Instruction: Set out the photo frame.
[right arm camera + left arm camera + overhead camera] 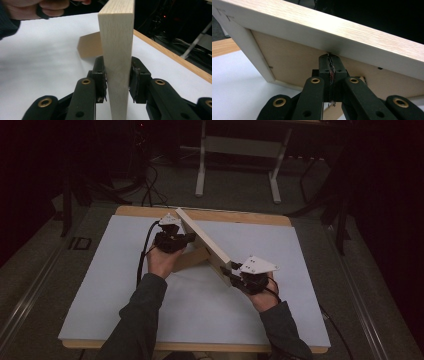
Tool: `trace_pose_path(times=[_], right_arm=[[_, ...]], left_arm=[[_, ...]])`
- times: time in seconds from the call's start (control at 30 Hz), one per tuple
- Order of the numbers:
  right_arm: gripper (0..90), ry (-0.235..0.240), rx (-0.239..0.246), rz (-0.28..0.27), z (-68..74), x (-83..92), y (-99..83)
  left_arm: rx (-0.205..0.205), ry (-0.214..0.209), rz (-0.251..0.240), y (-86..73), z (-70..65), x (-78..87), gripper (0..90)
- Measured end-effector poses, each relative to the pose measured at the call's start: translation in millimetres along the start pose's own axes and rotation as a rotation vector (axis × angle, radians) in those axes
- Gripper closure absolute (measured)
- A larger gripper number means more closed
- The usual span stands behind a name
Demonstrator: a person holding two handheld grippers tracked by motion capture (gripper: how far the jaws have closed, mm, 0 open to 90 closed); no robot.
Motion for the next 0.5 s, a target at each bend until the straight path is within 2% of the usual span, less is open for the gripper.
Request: trace_pose_path(times=[0.1,0.33,0.5], right_arm=[[70.1,0.01,0.008,-0.005,6.4,-3.6,2.6],[68.6,-0.014,0.052,0.008,20.6,-12.7,10.2],[66.8,0.003,0.048,-0.004,27.3,-19.4,13.3]], left_arm=[[0.0,-0.005,0.0,0.3,-1.4,-2.0,90.0],[-0.001,-0.009,0.01,2.1,-0.9,-3.6,90.0],[-0.002,-0.018,0.017,2.9,-0.4,-4.0,90.0]])
Point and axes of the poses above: each handheld gripper's, and its own axes: x roughly backward along the jaws, y roughly out of its top, z roughly to its left, the point moved 4 cm from there along -x, roughly forward along the jaws, and after that the axes turned 4 degrees about y, right-handed, at the moved point
